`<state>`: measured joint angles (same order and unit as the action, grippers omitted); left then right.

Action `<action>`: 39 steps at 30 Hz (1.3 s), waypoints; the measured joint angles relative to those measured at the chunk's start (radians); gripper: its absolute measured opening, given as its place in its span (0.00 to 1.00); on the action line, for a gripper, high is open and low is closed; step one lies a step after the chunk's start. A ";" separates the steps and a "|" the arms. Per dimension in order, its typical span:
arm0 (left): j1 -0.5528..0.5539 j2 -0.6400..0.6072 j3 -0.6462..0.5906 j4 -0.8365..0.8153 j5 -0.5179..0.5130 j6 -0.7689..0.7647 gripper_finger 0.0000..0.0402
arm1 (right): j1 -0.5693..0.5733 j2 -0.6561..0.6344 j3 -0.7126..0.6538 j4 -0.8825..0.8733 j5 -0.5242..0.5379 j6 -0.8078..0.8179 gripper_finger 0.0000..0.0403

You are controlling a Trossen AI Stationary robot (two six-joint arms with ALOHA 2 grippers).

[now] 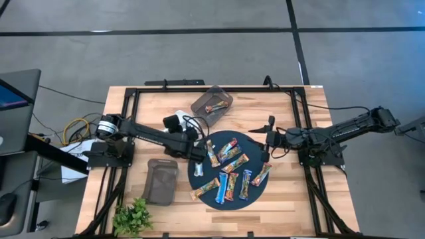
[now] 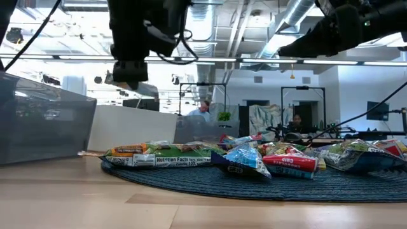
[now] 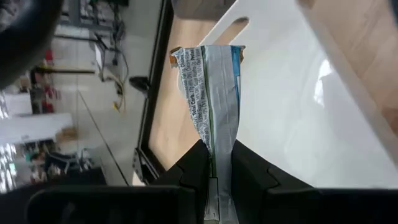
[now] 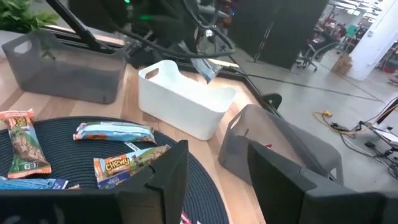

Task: Pick and place Granola Bars by type
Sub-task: Put the yellow granola bar into the white bin, then put the red granola bar into the top black bin

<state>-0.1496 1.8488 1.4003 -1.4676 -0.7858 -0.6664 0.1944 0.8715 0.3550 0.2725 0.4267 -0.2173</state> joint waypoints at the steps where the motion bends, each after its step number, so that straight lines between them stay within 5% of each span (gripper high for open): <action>1: 0.011 0.000 -0.003 0.012 0.005 0.009 0.11 | 0.000 0.000 0.000 -0.002 0.000 0.000 0.39; 19: 0.122 0.000 -0.015 0.068 0.117 0.099 0.16 | 0.000 0.000 0.000 -0.007 -0.001 0.000 0.39; 29: 0.104 0.000 -0.015 0.041 0.095 0.107 0.42 | 0.000 0.000 0.000 -0.011 -0.005 0.000 0.39; 39: -0.013 -0.117 -0.015 -0.002 -0.042 0.040 0.46 | 0.000 0.025 0.001 -0.084 -0.143 0.015 0.39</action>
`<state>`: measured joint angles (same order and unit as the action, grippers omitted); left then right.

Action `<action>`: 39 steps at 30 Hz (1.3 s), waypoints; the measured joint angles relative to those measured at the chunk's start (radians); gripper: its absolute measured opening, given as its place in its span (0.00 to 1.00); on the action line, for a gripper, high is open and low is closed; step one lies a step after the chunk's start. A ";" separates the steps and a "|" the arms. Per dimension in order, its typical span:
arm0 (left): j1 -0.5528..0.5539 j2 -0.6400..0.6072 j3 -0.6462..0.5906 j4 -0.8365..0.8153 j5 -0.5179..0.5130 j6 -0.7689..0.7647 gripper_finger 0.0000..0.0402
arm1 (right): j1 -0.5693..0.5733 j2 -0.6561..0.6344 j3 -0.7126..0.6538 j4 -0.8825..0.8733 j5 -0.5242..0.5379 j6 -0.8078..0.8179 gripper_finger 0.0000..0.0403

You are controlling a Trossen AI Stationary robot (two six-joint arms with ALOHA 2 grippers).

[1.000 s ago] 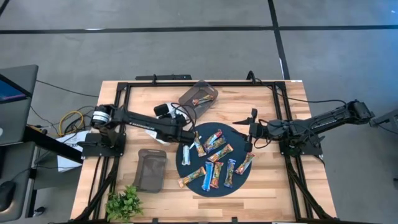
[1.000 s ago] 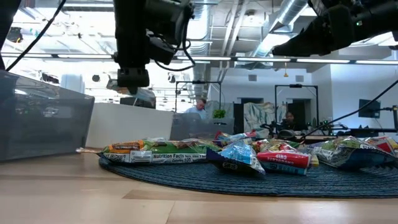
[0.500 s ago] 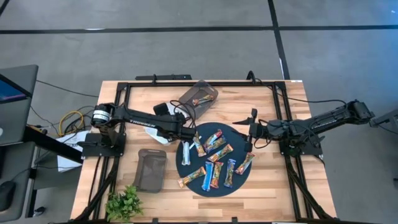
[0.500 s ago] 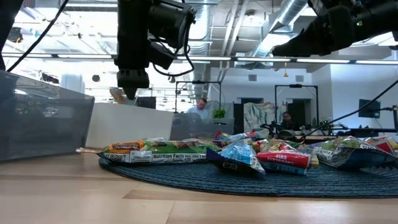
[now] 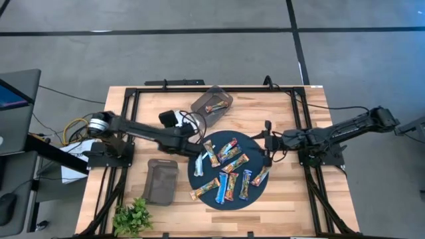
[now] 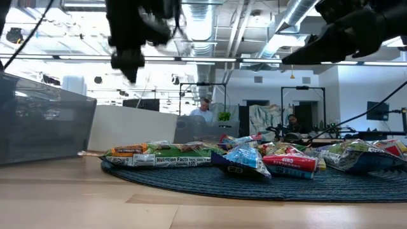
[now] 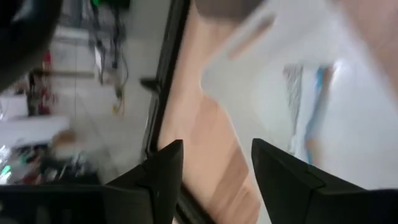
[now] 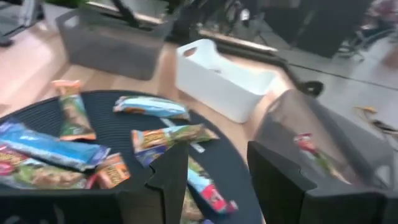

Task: Pick and place Granola Bars by type
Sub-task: Put the red granola bar into the top black bin

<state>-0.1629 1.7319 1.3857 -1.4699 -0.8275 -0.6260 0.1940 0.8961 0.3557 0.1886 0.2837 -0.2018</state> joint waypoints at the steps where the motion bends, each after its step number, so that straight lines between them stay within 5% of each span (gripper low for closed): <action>1: -0.027 -0.027 0.000 0.018 -0.014 -0.003 0.46 | 0.000 0.011 0.000 -0.001 -0.007 -0.007 0.39; 13: -0.403 -0.284 -0.177 0.340 -0.381 -0.036 0.46 | -0.063 0.359 0.118 0.137 -0.133 -0.180 0.39; 23: -0.524 -0.294 -0.434 0.573 -0.512 -0.150 0.46 | -0.154 0.639 0.404 -0.206 -0.129 -0.262 0.39; 31: -0.632 -0.294 -0.487 0.588 -0.595 -0.255 0.46 | -0.218 0.778 0.565 -0.495 -0.154 -0.259 0.36; 39: -0.701 -0.294 -0.489 0.589 -0.656 -0.261 0.46 | -0.250 0.828 0.614 -0.557 -0.209 -0.227 0.30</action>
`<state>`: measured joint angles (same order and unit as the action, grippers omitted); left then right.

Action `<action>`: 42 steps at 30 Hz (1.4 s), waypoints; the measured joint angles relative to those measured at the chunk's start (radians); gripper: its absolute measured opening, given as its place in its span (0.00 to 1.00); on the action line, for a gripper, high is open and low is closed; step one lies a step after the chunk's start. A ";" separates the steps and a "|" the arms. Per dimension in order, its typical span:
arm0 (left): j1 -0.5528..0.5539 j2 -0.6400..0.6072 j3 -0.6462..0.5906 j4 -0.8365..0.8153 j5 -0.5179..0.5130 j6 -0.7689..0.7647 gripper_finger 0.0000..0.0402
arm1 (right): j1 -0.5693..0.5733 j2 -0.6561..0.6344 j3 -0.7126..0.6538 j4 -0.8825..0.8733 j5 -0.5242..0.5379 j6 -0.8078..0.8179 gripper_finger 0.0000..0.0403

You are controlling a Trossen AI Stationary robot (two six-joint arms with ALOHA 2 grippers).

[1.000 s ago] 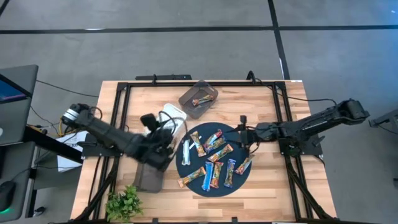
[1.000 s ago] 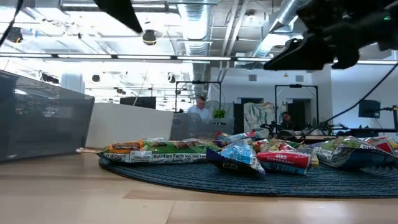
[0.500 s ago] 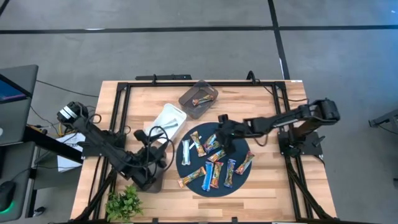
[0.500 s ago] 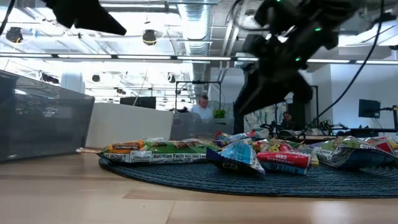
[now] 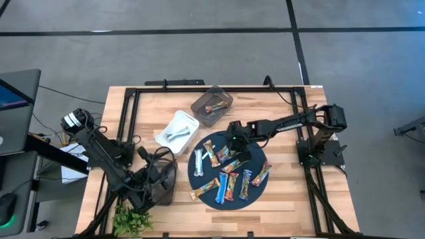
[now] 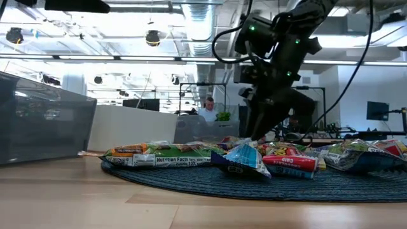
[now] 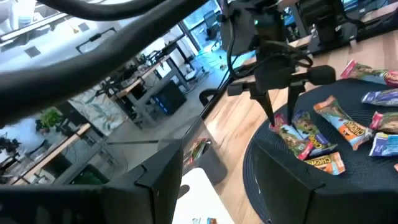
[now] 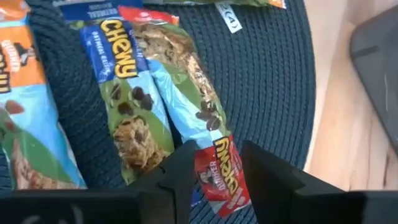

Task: Pick and place Granola Bars by type
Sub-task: Put the red granola bar into the top black bin

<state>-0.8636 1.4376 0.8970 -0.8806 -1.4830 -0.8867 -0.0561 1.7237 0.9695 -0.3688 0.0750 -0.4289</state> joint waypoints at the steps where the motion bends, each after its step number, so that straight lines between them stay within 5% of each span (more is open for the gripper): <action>1: -0.001 0.000 0.000 0.000 0.000 0.000 0.46 | -0.004 0.000 0.000 -0.001 -0.002 0.012 0.30; 11: -0.001 0.000 0.000 -0.002 0.000 -0.003 0.46 | -0.019 0.000 0.000 -0.067 -0.059 0.069 0.27; 24: -0.001 0.000 0.000 -0.003 0.001 -0.003 0.46 | -0.016 -0.001 -0.001 -0.044 -0.051 0.091 0.06; 42: -0.001 0.000 0.000 -0.004 0.005 -0.003 0.46 | -0.026 0.095 0.005 0.091 -0.098 0.108 0.45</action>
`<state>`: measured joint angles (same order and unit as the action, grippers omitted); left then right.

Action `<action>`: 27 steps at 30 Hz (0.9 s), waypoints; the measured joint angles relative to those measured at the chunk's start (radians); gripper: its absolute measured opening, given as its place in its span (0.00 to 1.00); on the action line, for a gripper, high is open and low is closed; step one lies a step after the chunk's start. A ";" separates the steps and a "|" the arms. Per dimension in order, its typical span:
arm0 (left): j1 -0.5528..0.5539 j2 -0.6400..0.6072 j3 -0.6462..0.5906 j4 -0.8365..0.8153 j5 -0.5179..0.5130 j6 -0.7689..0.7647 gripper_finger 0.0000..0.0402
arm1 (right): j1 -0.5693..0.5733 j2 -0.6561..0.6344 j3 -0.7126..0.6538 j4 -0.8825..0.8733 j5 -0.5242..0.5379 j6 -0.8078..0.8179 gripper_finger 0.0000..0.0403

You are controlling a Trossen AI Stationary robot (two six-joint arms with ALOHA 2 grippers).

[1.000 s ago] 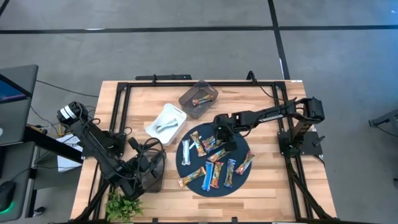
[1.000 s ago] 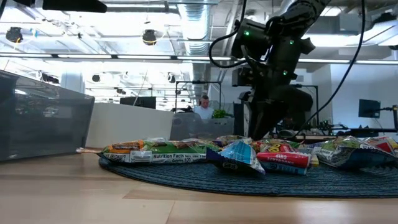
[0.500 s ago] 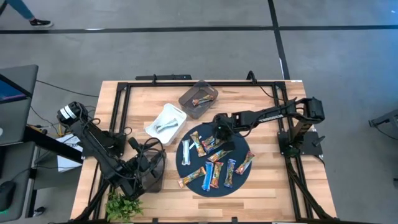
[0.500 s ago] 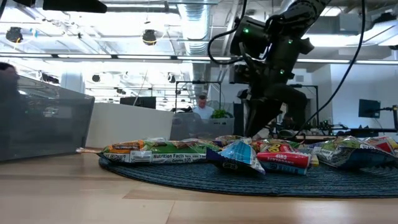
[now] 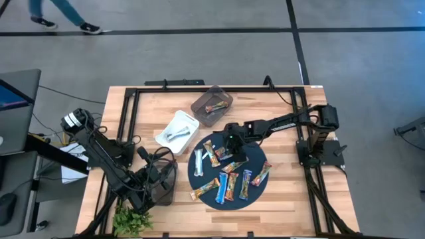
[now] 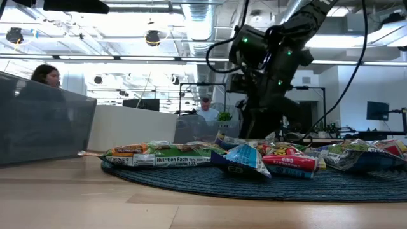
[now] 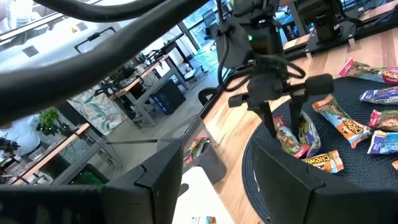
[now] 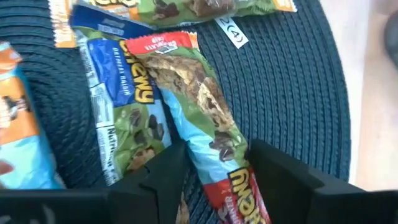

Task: Pick and place Granola Bars by type
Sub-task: Put the red granola bar into the top black bin

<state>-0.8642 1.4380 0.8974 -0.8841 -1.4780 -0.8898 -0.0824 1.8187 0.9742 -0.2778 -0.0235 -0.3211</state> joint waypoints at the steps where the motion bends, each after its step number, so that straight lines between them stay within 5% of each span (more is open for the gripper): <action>1: 0.000 0.000 0.000 0.000 0.000 0.000 0.46 | -0.001 0.008 0.000 0.003 0.000 0.002 0.45; 18: 0.000 0.000 0.000 0.000 0.005 -0.003 0.46 | -0.004 -0.020 -0.007 -0.008 0.028 -0.004 0.17; 27: 0.000 0.000 0.000 0.000 0.005 -0.004 0.46 | 0.005 -0.036 0.013 -0.015 0.062 -0.017 0.14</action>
<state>-0.8642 1.4384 0.8974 -0.8841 -1.4727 -0.8936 -0.0774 1.7827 0.9868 -0.2925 0.0386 -0.3380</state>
